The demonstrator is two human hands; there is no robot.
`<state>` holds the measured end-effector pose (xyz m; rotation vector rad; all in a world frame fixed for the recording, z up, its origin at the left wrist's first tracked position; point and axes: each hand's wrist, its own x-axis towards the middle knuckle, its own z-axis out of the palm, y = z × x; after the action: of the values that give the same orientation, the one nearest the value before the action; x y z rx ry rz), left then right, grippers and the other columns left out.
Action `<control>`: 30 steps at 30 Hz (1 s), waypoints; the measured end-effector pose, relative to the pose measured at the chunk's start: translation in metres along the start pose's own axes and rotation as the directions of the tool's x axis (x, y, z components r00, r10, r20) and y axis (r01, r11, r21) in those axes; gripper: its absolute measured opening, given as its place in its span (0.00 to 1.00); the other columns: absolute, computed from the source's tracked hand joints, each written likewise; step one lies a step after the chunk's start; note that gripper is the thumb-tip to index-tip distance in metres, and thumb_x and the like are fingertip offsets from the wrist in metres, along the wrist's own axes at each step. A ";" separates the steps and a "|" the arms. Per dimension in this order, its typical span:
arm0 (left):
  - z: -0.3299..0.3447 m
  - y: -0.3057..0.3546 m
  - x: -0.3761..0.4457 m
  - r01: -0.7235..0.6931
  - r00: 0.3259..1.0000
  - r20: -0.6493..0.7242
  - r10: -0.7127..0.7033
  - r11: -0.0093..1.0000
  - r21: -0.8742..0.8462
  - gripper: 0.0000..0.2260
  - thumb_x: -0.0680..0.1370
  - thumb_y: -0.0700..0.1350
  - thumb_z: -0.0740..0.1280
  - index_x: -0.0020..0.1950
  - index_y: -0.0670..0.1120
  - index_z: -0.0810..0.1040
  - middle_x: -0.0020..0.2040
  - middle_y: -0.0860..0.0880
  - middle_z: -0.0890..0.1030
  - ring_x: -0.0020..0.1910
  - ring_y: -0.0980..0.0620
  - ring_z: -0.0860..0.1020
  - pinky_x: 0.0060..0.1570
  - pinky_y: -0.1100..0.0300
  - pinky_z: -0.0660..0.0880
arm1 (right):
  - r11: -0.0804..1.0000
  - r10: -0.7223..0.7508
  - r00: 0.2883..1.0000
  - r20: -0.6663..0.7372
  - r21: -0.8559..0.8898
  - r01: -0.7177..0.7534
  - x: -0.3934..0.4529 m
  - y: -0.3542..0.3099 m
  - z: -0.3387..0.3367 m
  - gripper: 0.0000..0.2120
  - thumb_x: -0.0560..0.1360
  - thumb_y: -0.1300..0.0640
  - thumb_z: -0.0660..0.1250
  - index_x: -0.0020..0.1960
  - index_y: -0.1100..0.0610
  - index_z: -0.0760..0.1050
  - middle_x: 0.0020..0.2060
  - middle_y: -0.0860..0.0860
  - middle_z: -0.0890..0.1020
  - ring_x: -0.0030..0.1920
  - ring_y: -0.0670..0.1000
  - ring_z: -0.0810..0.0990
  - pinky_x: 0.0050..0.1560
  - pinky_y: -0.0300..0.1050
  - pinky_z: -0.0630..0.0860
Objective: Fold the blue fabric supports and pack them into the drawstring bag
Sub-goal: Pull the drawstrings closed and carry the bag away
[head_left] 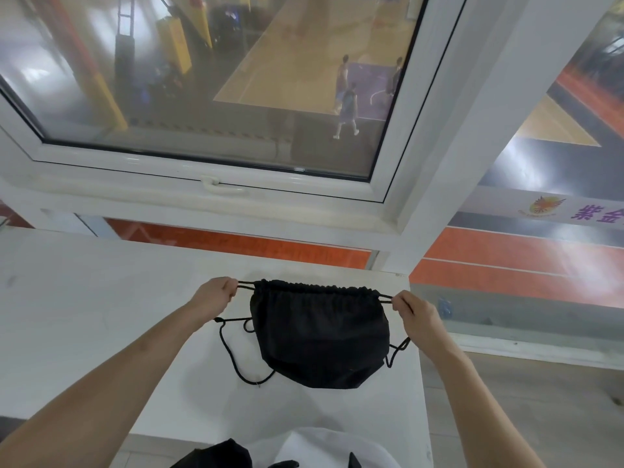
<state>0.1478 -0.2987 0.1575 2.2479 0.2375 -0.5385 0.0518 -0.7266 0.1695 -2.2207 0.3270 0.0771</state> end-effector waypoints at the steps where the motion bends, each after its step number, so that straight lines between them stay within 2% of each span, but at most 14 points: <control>1: 0.000 0.000 0.000 -0.005 0.999 0.031 0.006 1.000 -0.020 0.14 0.84 0.46 0.56 0.42 0.43 0.75 0.37 0.47 0.74 0.35 0.49 0.68 0.38 0.56 0.66 | 1.000 0.013 0.999 0.029 0.006 -0.013 -0.003 0.002 0.001 0.14 0.82 0.61 0.60 0.39 0.53 0.73 0.27 0.41 0.74 0.30 0.44 0.68 0.34 0.37 0.67; 4: 0.003 0.008 -0.005 -0.053 0.989 0.139 0.060 0.997 -0.052 0.13 0.86 0.47 0.56 0.52 0.45 0.79 0.41 0.48 0.75 0.38 0.50 0.68 0.37 0.58 0.65 | 1.000 0.025 0.993 0.116 0.009 -0.026 -0.010 0.002 0.003 0.14 0.82 0.60 0.59 0.39 0.54 0.73 0.29 0.46 0.76 0.33 0.48 0.72 0.38 0.43 0.71; 7: 0.007 0.014 -0.011 -0.072 0.972 0.230 0.051 0.994 0.083 0.17 0.86 0.54 0.55 0.51 0.46 0.78 0.42 0.49 0.73 0.39 0.51 0.68 0.37 0.58 0.66 | 0.997 0.066 0.979 0.192 0.018 -0.071 -0.014 -0.001 -0.001 0.14 0.82 0.58 0.60 0.38 0.54 0.75 0.29 0.47 0.78 0.33 0.47 0.74 0.39 0.42 0.73; 10: 0.014 0.012 -0.014 -0.122 0.946 0.313 0.083 0.987 0.105 0.15 0.85 0.47 0.56 0.44 0.44 0.77 0.39 0.49 0.74 0.35 0.51 0.70 0.39 0.58 0.69 | 0.994 0.103 0.959 0.265 0.018 -0.112 -0.015 -0.006 -0.003 0.14 0.81 0.53 0.60 0.39 0.54 0.77 0.27 0.48 0.74 0.30 0.48 0.69 0.37 0.46 0.67; 12: 0.021 0.011 -0.016 -0.072 0.938 0.339 0.071 0.997 -0.008 0.15 0.86 0.44 0.56 0.49 0.41 0.79 0.37 0.51 0.75 0.31 0.56 0.71 0.36 0.62 0.70 | 0.992 0.114 0.956 0.270 0.019 -0.124 -0.015 -0.011 -0.002 0.14 0.81 0.47 0.61 0.42 0.52 0.78 0.26 0.46 0.69 0.30 0.49 0.65 0.36 0.44 0.64; 14: 0.026 0.012 -0.021 -0.022 0.951 0.308 0.041 0.998 -0.067 0.16 0.87 0.49 0.55 0.54 0.43 0.80 0.35 0.52 0.71 0.30 0.57 0.68 0.32 0.63 0.65 | 0.995 0.103 0.961 0.258 -0.021 -0.101 -0.015 -0.016 0.001 0.13 0.81 0.44 0.62 0.45 0.50 0.79 0.26 0.43 0.67 0.30 0.49 0.64 0.34 0.43 0.63; 16: 0.030 0.015 -0.023 -0.009 0.968 0.248 0.026 0.997 -0.072 0.21 0.86 0.56 0.54 0.53 0.44 0.80 0.33 0.53 0.67 0.31 0.54 0.65 0.32 0.60 0.63 | 0.997 0.078 0.963 0.257 -0.038 -0.071 -0.013 -0.018 0.004 0.11 0.81 0.49 0.63 0.43 0.51 0.78 0.25 0.44 0.71 0.29 0.48 0.66 0.34 0.44 0.65; 18: 0.035 0.015 -0.024 -0.008 0.976 0.214 0.040 0.988 -0.152 0.22 0.86 0.55 0.53 0.47 0.42 0.77 0.30 0.54 0.65 0.30 0.53 0.63 0.31 0.60 0.63 | 0.997 0.074 0.960 0.271 -0.014 -0.073 -0.011 -0.018 0.005 0.11 0.81 0.57 0.63 0.42 0.56 0.77 0.28 0.47 0.80 0.30 0.48 0.74 0.39 0.47 0.73; 20: 0.040 0.015 -0.027 0.000 0.971 0.230 0.064 0.964 -0.265 0.19 0.87 0.50 0.54 0.44 0.41 0.75 0.30 0.51 0.67 0.30 0.52 0.65 0.33 0.61 0.66 | 0.996 0.092 0.955 0.281 -0.007 -0.094 -0.009 -0.015 0.007 0.11 0.82 0.60 0.62 0.41 0.59 0.75 0.33 0.50 0.84 0.32 0.49 0.78 0.42 0.48 0.76; 22: 0.046 0.015 -0.026 0.013 0.968 0.238 0.072 0.941 -0.337 0.17 0.87 0.46 0.55 0.46 0.40 0.76 0.31 0.49 0.70 0.31 0.51 0.68 0.35 0.59 0.70 | 0.995 0.101 0.958 0.269 -0.030 -0.096 -0.008 -0.014 0.011 0.12 0.82 0.58 0.61 0.40 0.58 0.74 0.33 0.50 0.82 0.33 0.51 0.73 0.39 0.48 0.72; 24: 0.050 0.015 -0.022 0.032 0.978 0.204 0.048 0.927 -0.373 0.16 0.87 0.45 0.55 0.46 0.40 0.75 0.29 0.51 0.67 0.28 0.53 0.64 0.33 0.58 0.64 | 0.994 0.106 0.964 0.243 -0.065 -0.093 -0.008 -0.013 0.013 0.13 0.82 0.53 0.62 0.40 0.56 0.74 0.34 0.51 0.79 0.34 0.50 0.70 0.39 0.48 0.68; 26: 0.050 0.014 -0.016 0.040 0.990 0.139 0.018 0.914 -0.403 0.15 0.86 0.48 0.56 0.42 0.43 0.71 0.29 0.52 0.63 0.28 0.53 0.60 0.32 0.57 0.59 | 0.995 0.090 0.975 0.205 -0.069 -0.078 -0.011 -0.014 0.009 0.14 0.82 0.50 0.62 0.40 0.55 0.76 0.32 0.47 0.76 0.33 0.47 0.69 0.38 0.46 0.66; 28: 0.048 0.012 -0.010 0.032 0.998 0.068 -0.002 0.895 -0.446 0.15 0.85 0.49 0.58 0.40 0.44 0.68 0.31 0.51 0.62 0.30 0.52 0.58 0.33 0.56 0.58 | 0.997 0.075 0.986 0.148 -0.027 -0.071 -0.015 -0.013 0.002 0.15 0.83 0.51 0.62 0.39 0.56 0.75 0.28 0.42 0.71 0.31 0.44 0.67 0.36 0.43 0.64; 30: 0.044 0.007 -0.004 0.037 0.999 -0.015 -0.051 0.870 -0.491 0.13 0.83 0.46 0.59 0.39 0.45 0.66 0.32 0.50 0.60 0.30 0.51 0.58 0.33 0.55 0.58 | 0.997 0.075 0.995 0.073 -0.015 -0.074 -0.016 -0.005 -0.004 0.15 0.83 0.53 0.62 0.39 0.58 0.72 0.26 0.42 0.68 0.29 0.44 0.64 0.34 0.42 0.62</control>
<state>0.1334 -0.3363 0.1375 1.7552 0.3947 -0.4137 0.0368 -0.7237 0.1783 -2.2114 0.3699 0.2008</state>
